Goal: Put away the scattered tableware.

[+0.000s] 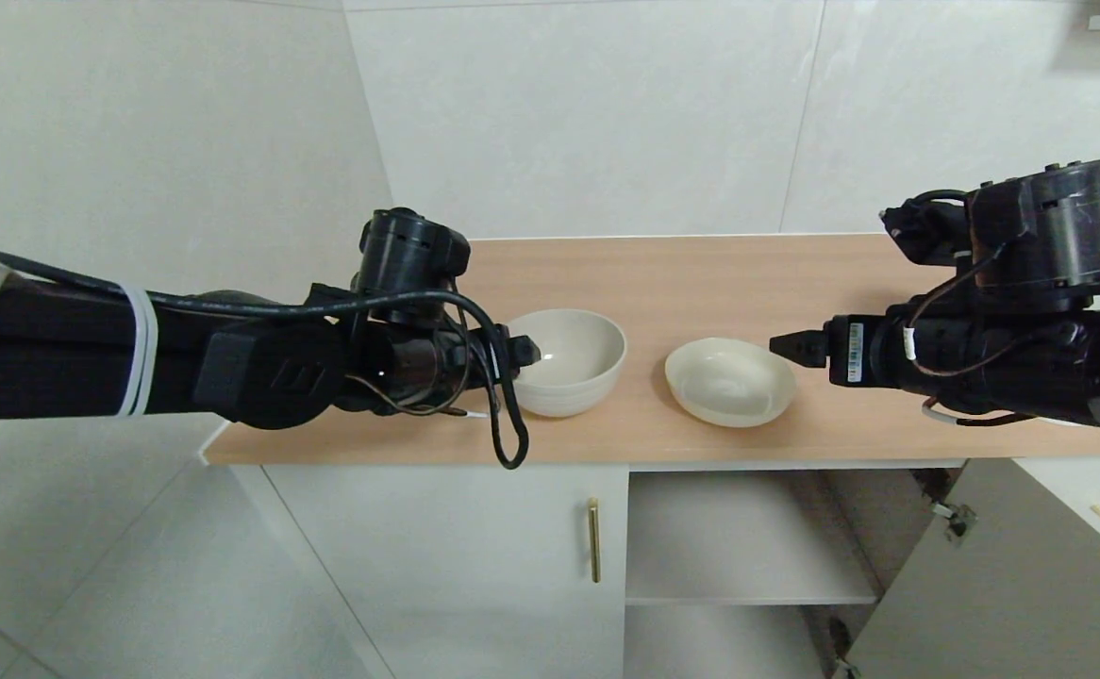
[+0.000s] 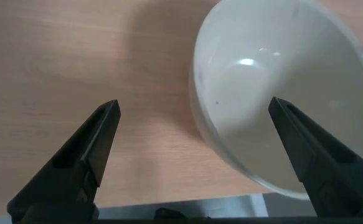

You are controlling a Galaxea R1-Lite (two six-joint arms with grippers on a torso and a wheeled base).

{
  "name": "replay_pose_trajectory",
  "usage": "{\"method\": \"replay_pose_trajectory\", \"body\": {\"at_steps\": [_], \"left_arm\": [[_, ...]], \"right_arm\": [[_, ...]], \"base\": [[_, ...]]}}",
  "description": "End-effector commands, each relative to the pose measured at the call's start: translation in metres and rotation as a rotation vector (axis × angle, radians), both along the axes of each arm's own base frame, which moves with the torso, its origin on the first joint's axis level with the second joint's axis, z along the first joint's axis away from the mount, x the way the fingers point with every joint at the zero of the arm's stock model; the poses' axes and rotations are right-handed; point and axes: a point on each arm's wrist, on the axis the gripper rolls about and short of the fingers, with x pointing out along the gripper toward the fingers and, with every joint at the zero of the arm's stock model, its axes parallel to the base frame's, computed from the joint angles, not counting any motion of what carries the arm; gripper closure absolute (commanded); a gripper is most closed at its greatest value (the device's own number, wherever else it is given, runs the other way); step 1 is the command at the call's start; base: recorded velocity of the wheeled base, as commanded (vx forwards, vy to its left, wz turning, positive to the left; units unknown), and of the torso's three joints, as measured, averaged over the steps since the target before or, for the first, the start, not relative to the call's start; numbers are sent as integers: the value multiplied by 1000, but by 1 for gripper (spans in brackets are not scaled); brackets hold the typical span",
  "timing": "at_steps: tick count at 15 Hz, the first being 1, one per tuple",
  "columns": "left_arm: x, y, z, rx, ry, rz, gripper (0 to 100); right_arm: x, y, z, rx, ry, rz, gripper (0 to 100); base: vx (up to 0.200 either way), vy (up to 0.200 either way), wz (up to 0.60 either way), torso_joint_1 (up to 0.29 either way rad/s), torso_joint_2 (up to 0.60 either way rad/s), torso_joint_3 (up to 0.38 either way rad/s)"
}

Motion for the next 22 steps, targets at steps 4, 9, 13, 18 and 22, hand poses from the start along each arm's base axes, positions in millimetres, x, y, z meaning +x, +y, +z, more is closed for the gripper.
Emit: {"method": "replay_pose_trajectory", "body": {"at_steps": [4, 9, 13, 18, 22], "left_arm": [[-3, 1, 3, -5, -7, 1, 100], [-33, 17, 40, -47, -87, -2, 100], [-52, 26, 57, -65, -127, -10, 100], [-60, 29, 64, -75, -145, -15, 100], [-61, 29, 63, -72, -142, -18, 100]], "right_arm": [[-1, 0, 0, 1, -1, 1, 0], [4, 2, -3, -11, 6, -18, 0], [26, 9, -26, -61, 61, -71, 0], [57, 12, -51, -62, 113, -155, 0], [76, 13, -66, -65, 126, -206, 0]], "base": [[0, 0, 0, 0, 0, 0], [0, 0, 0, 0, 0, 0], [0, 0, 0, 0, 0, 0], [0, 0, 0, 0, 0, 0], [0, 0, 0, 0, 0, 0]]}}
